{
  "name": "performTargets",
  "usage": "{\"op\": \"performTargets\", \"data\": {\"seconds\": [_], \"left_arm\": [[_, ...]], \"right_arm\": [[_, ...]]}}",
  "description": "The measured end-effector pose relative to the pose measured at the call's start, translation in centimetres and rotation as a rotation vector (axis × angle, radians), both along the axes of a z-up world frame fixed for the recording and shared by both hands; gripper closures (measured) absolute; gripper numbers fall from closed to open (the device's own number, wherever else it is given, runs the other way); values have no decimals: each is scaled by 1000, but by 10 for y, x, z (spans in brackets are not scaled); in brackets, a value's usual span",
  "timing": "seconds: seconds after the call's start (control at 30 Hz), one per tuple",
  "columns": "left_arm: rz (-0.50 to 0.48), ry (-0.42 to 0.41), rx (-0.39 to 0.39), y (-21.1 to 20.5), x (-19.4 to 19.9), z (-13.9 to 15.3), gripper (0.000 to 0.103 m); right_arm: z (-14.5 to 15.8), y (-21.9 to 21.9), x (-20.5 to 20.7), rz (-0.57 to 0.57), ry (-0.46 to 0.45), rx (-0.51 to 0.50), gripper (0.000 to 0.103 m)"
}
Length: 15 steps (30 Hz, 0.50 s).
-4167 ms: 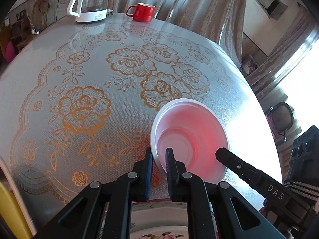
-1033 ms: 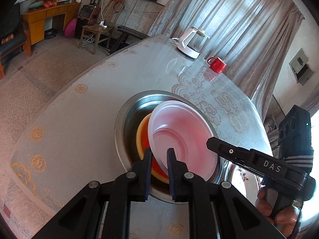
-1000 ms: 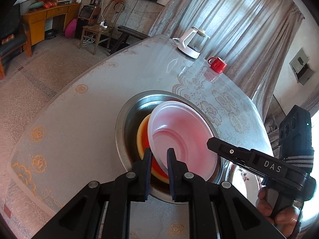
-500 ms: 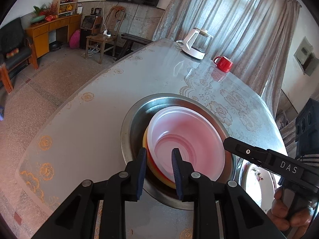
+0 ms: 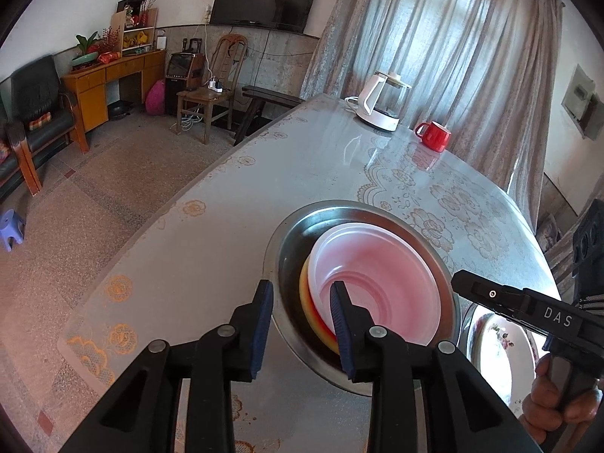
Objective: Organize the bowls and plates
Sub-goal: 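Lower the red bowl into the yellow bowl and open both tools, then close both tools on the rim of the steel bowl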
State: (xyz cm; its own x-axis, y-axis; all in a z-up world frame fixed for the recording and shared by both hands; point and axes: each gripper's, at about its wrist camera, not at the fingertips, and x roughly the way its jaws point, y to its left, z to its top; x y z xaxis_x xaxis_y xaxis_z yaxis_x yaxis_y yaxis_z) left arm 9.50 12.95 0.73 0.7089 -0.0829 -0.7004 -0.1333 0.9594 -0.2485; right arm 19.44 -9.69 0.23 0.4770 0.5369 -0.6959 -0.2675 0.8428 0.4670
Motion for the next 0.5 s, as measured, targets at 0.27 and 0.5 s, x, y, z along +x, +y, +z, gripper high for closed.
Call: {"op": "performTargets", "data": {"seconds": [0.27, 0.5], "left_arm": [[34, 12, -1, 12, -6, -7, 71], [54, 20, -8, 21, -10, -11, 71]], "right_arm": [[-4, -10, 0, -38, -3, -13, 80], [-12, -9, -1, -34, 8, -36, 80]]}}
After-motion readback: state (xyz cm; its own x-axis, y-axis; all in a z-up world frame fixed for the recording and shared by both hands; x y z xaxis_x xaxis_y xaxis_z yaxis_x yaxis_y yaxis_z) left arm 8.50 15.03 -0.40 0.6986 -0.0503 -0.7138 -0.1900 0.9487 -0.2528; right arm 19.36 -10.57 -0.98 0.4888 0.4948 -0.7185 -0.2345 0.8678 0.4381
